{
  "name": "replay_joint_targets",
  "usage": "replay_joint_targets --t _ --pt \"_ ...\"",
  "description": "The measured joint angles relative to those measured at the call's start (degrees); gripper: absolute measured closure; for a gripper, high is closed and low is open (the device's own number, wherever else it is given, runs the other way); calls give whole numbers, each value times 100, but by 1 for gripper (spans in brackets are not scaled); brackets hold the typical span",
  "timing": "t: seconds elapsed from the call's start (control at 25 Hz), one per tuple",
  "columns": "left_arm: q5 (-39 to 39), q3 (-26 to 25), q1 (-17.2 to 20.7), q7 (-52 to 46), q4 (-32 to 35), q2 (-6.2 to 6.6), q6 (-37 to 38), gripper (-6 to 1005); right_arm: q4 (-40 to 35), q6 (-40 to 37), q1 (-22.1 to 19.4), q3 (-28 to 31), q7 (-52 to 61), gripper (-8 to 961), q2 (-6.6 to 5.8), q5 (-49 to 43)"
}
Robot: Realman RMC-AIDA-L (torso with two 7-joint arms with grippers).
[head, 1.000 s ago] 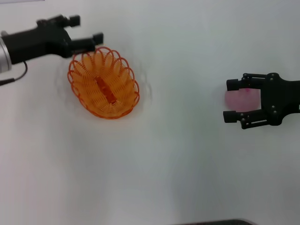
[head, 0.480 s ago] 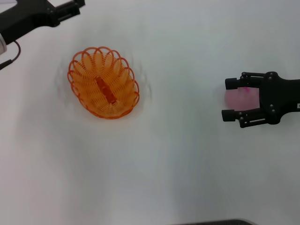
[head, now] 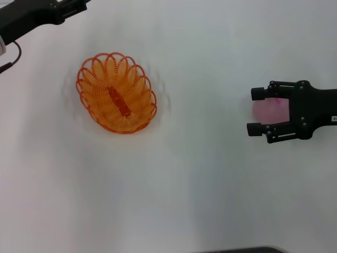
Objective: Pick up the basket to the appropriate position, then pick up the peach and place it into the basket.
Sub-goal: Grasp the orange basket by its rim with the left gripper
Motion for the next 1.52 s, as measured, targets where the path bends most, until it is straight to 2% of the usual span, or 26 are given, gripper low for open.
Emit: replay_joint_targets --t 0.16,0.28,0.48,0.76,1.08,1.52 --pt "34 114 -18 -189 64 30 -132 129 0 17 14 0 0 26 9 0" --pt "99 593 -22 -688 170 143 -451 131 0 61 17 0 0 26 10 -21" --pt "451 776 -99 -1192 360 176 -514 136 0 80 16 0 0 27 10 -29" --pt "1644 1140 -337 -2579 910 215 -494 141 0 82 20 -1 0 27 -5 -15" --pt "3383 1828 -677 -4415 1622 243 -209 148 0 82 3 10 -25 28 -31 -18" --pt "5317 1887 -1564 -5566 1673 307 808 158 0 81 21 4 -91 29 -37 -18"
